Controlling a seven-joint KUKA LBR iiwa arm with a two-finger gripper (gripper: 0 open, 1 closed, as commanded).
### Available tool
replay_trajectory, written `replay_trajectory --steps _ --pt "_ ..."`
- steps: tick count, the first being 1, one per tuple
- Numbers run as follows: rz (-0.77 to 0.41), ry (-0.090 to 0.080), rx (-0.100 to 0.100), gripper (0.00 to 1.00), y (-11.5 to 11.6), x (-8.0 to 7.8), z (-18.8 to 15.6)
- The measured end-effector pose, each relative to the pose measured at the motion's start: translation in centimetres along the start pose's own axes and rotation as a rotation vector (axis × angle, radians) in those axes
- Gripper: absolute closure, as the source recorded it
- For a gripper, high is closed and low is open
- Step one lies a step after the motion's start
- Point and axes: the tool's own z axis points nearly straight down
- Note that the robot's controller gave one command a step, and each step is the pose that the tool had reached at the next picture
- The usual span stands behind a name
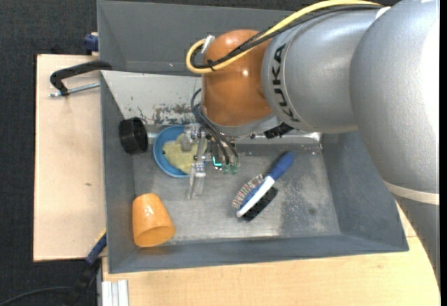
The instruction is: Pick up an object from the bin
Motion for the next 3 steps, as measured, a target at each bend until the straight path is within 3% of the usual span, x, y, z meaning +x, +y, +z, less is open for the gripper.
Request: replay_trajectory --steps 1,2,3 --pt "0.137 -0.02 -0.005 0.0 -0.4 -1.1 5.4" --pt "0.135 -0.022 -0.007 1.0 -0.4 -1.2 5.1" --pt "0.14 -0.022 -0.006 1.0 -1.3 -1.4 -11.4"
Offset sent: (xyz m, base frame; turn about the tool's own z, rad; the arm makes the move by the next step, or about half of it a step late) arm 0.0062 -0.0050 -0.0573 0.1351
